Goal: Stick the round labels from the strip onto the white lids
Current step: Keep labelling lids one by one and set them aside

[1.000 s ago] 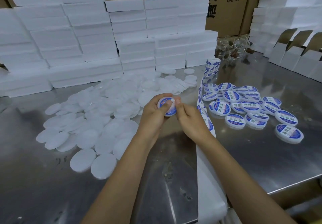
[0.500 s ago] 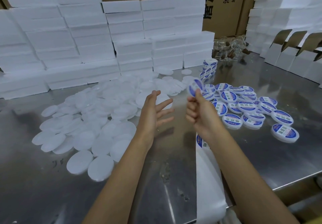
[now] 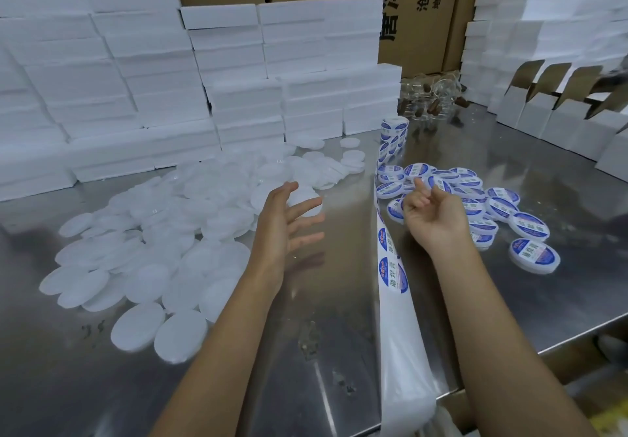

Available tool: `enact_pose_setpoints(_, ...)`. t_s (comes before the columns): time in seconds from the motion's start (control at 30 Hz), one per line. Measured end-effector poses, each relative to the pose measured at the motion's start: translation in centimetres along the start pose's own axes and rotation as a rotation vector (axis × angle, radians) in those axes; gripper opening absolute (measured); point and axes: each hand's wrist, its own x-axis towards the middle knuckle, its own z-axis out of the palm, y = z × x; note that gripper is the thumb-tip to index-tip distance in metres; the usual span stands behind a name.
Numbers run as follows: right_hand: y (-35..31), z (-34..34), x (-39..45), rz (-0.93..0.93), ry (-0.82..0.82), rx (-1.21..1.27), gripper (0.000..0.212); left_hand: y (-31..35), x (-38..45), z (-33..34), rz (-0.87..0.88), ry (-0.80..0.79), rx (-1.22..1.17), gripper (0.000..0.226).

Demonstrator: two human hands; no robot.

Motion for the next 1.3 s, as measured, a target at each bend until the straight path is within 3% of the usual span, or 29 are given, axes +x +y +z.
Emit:
enact_pose_setpoints(0.1,0.1,-0.2,0.2,-0.02,-0.013,-0.065,0.03,0.2,-0.1,-0.1,0.003,0.018,-0.006,0.032)
enact_pose_setpoints(0.2,0.7,-0.1,0.3,-0.065,-0.025,-0.32,0.025,0.5,-0.2,-0.2,0.023,0.114,-0.04,0.024)
enact_pose_setpoints(0.33,3.2,0.4,0.3,-0.332,-0.085,-0.987,0.012,0.4,-0.1,-0.9,0.056,0.285,-0.035,0.02)
enact_pose_setpoints(0.47,6.9,0.7,0.6,-0.693,-0.371,-1.732,0.01,0.3,0.4,-1.6,0.055,0.365,0.001,0.025)
enact_pose_setpoints(0.53,8.5,1.2,1.1,-0.712,-0.461,-2.003,0.019,0.3,0.6,-1.8,0.053,0.382,0.02,0.026)
enact_pose_setpoints(0.63,10.6,1.7,2.1,-0.614,-0.425,-2.261,0.048,0.2,0.7,-1.9,0.055,0.388,0.016,0.026)
enact_pose_setpoints(0.77,11.8,1.1,2.6,-0.602,-0.367,-2.228,0.044,0.4,0.7,-2.2,0.048,0.387,-0.006,0.028)
enact_pose_setpoints(0.87,11.6,1.3,2.2,-0.624,-0.325,-2.017,0.033,0.4,0.8,-2.3,0.049,0.38,-0.048,0.025)
enact_pose_setpoints(0.93,11.1,2.2,1.4,-0.399,-0.333,-1.767,0.03,0.5,0.8,-2.3,0.05,0.358,-0.042,0.021)
enact_pose_setpoints(1.03,10.5,2.8,0.2,0.085,-0.499,-1.385,0.041,0.7,0.6,-2.1,0.087,0.235,0.044,0.026)
enact_pose_setpoints(1.13,10.2,2.3,-0.8,0.304,-0.608,-1.191,0.051,0.7,0.2,-1.5,0.134,0.081,0.151,0.028)
enact_pose_setpoints(1.2,9.9,2.1,-1.3,0.304,-0.624,-1.204,0.056,0.6,-0.2,-1.2,0.178,0.042,0.211,0.02)
enact_pose_setpoints(1.3,9.3,1.9,-2.3,0.058,-0.58,-1.37,0.052,0.6,-0.3,-1.1,0.156,0.052,0.128,0.019)
